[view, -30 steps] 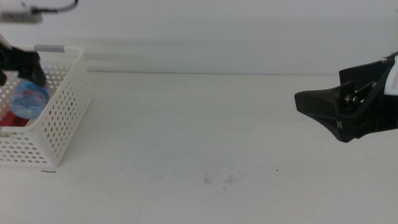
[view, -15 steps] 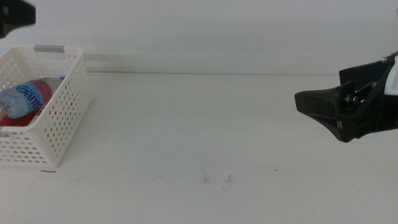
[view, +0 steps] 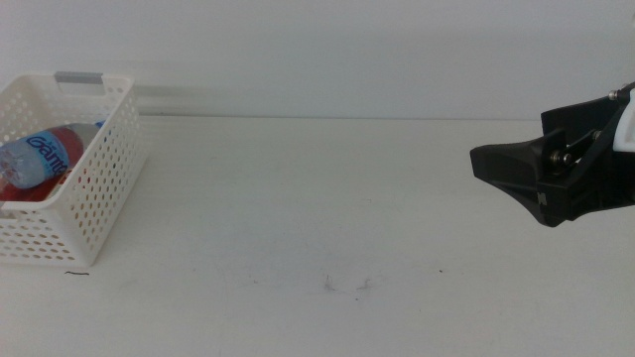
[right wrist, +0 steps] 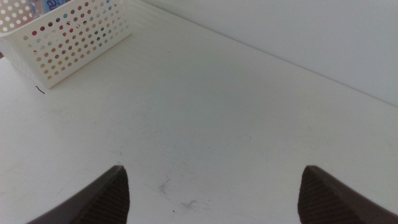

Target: Use arms to grab the bottles and put them into the dustbin to the left of the table.

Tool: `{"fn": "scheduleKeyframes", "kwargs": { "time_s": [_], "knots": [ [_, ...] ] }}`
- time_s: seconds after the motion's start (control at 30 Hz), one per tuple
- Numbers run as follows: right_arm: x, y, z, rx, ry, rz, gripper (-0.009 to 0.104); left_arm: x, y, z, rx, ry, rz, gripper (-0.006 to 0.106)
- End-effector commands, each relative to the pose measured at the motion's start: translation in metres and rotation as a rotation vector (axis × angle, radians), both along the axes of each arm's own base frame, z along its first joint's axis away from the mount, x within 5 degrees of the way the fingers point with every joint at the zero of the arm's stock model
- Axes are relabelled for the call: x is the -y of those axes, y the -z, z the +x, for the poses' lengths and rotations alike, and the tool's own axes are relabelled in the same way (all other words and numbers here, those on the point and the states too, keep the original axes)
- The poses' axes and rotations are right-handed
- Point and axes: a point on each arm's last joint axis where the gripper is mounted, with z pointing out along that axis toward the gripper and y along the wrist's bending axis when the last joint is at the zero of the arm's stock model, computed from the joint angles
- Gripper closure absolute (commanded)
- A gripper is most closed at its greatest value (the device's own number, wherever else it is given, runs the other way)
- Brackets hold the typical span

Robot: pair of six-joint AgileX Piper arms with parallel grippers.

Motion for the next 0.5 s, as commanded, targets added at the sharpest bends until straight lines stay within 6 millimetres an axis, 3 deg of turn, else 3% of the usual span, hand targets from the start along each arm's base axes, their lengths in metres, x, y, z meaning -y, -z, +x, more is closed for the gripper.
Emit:
{"fn": "scheduleKeyframes", "kwargs": {
  "time_s": [0.0, 0.23, 0.47],
  "knots": [
    [0.0008, 0.0002, -0.001, 0.009, -0.003, -0.008, 0.02, -0.0021, -0.0021, -0.0008, 0.043, -0.02, 0.008, 0.007],
    [0.0008, 0.0002, -0.001, 0.009, -0.003, -0.008, 0.02, -0.0047, -0.0033, -0.0001, 0.066, -0.046, 0.043, 0.007],
    [0.0009, 0.0002, -0.001, 0.011, -0.003, -0.01, 0.02, -0.0104, -0.0048, 0.0009, 0.064, -0.116, -0.032, 0.007]
  ]
}}
